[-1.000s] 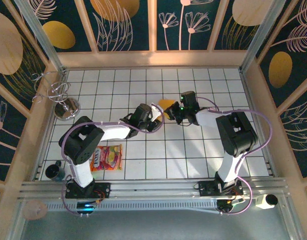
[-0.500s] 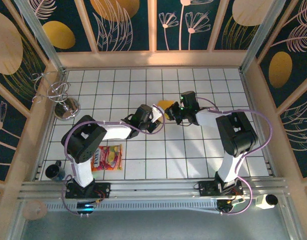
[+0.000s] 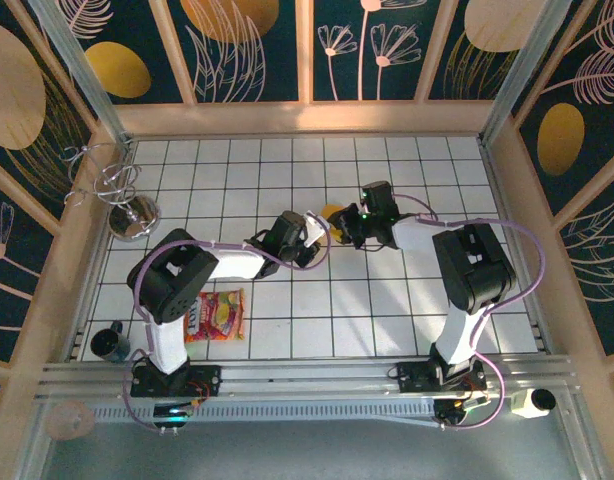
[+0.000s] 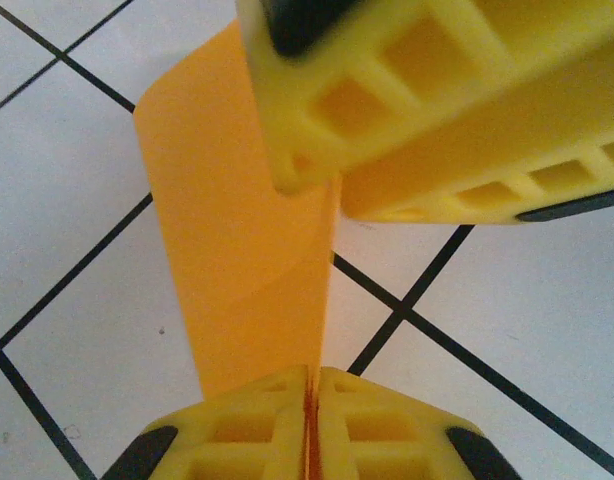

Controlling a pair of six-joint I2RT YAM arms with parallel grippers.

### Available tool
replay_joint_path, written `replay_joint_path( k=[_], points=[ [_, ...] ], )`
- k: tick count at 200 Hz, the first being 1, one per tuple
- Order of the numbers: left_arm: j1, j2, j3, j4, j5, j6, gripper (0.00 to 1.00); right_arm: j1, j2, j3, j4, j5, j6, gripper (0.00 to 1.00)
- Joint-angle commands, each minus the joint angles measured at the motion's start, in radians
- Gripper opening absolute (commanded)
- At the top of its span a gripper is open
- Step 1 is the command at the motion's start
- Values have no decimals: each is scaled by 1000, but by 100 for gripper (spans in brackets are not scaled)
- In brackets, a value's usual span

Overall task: Fold a paper plane with a square sheet of paper (pick it up from the middle)
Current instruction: Fold the wing for the fifth time at the center of the table.

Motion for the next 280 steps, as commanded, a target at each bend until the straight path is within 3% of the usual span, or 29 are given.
replay_joint_path(
  k=[1,33,120,205,280],
  points=[
    [-4,21,-8,19,42,-17,8,-25,-21,31,-71,21,-65,43],
    [-2,22,-4,13,82,-45,5,-66,-54,26,-132,85,-163,54],
    [2,66,119,-153,226,-151,1,-126,-160,-61,-140,220,-338,55],
    [88,110,220,-250,507,-413,0,-129,-202,-133,-46,216,-457,61],
    [129,184,322,-350,626,-550,0,-107,-146,-117,-46,158,-563,61]
  ],
)
